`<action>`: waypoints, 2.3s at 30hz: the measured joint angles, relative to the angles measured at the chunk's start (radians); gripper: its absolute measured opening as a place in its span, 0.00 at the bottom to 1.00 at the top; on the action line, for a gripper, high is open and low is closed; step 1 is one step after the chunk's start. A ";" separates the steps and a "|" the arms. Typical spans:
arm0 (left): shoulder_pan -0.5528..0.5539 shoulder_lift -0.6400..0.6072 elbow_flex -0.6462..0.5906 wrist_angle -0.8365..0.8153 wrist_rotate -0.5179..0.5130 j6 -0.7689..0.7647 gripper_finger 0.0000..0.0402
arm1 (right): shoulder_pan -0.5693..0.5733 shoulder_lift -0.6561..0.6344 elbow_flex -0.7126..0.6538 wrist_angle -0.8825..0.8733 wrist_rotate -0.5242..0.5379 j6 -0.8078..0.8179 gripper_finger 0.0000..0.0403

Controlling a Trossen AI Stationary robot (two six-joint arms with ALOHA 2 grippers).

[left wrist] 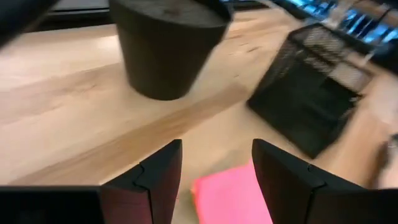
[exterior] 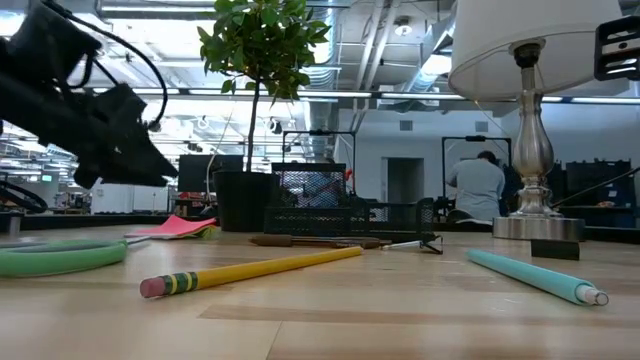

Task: Pick and place office supplies into organizer
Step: Put the pink sticky notes into the black desk organizer

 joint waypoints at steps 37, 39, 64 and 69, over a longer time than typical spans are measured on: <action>0.153 0.487 0.000 0.348 0.267 0.154 0.39 | 0.000 0.000 0.000 0.000 0.000 0.000 0.24; 0.153 0.523 0.000 0.394 0.270 0.154 0.39 | 0.000 0.000 0.000 0.000 0.000 0.000 0.24; 0.154 0.727 0.005 0.624 0.333 0.198 0.02 | -0.041 0.000 0.000 0.194 0.054 -0.036 0.24; 0.152 0.728 0.022 0.618 0.331 0.191 0.00 | -0.079 0.000 0.000 0.192 0.248 0.142 0.24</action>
